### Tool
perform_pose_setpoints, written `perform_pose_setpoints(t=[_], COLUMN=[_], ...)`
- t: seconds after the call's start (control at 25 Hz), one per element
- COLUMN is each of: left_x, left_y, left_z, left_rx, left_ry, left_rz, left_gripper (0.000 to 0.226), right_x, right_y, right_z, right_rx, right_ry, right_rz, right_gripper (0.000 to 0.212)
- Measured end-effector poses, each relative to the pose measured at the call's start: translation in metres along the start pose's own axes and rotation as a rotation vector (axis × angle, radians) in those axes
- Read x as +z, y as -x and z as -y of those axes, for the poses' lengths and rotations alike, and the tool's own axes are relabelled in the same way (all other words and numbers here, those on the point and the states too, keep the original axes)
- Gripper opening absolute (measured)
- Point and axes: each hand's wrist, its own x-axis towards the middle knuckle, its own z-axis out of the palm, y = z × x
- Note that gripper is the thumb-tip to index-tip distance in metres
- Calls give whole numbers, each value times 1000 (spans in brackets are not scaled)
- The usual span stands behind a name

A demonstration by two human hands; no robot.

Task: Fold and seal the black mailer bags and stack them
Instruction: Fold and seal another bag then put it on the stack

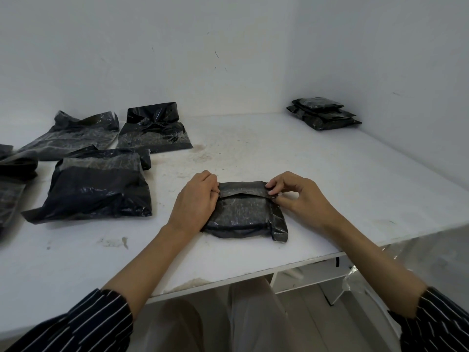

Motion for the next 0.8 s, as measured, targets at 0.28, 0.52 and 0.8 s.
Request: perform_pose_setpoints(t=[0.28, 0.52, 0.8], left_x=[-13, -14, -7], left_y=[5, 4, 23], left_z=[-18, -44, -41], left_rx=[26, 174, 108], left_ry=[-529, -397, -175], left_rz=[94, 9, 337], left_gripper=[19, 27, 61], right_x=[4, 9, 12], right_y=[10, 18, 26], right_z=[10, 1, 2], right_rx=[-92, -147, -161], right_ry=[274, 551, 588], right_rz=[15, 29, -50], right_gripper=[20, 19, 22])
